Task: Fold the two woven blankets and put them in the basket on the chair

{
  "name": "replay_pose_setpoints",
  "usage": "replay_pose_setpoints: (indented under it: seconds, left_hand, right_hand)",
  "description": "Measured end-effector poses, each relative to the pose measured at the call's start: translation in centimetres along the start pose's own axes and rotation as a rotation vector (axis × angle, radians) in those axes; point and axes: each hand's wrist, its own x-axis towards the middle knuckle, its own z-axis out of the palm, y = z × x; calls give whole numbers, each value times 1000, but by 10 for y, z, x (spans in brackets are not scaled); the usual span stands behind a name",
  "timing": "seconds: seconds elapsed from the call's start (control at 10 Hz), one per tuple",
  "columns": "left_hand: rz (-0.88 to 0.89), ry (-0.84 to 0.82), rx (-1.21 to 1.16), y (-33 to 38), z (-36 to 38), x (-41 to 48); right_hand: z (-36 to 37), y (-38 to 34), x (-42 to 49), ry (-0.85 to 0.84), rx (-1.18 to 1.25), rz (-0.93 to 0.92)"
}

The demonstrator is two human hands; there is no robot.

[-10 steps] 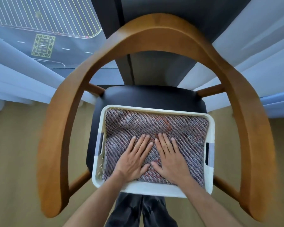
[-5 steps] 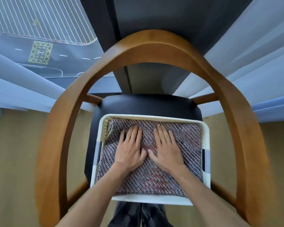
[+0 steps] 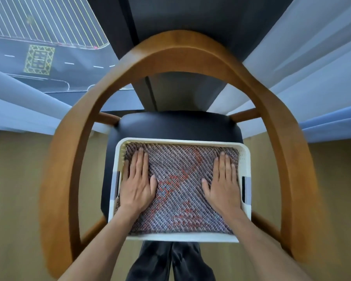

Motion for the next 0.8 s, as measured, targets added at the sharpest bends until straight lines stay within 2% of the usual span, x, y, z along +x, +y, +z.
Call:
replay_pose_setpoints:
  seconds: [0.2, 0.4, 0.7, 0.8]
  left_hand:
    - [98, -49, 22, -2, 6, -51]
    - [62, -115, 89, 1, 27, -31]
    - [-139, -336, -40, 31, -43, -42]
    - [-105, -309, -113, 48, -76, -48]
  right_hand:
    - [9, 10, -44, -76, -30, -100]
    - [31, 8, -21, -133, -49, -113]
    - [-47, 9, -31, -309, 38, -104]
    - [-76, 4, -39, -303, 101, -107]
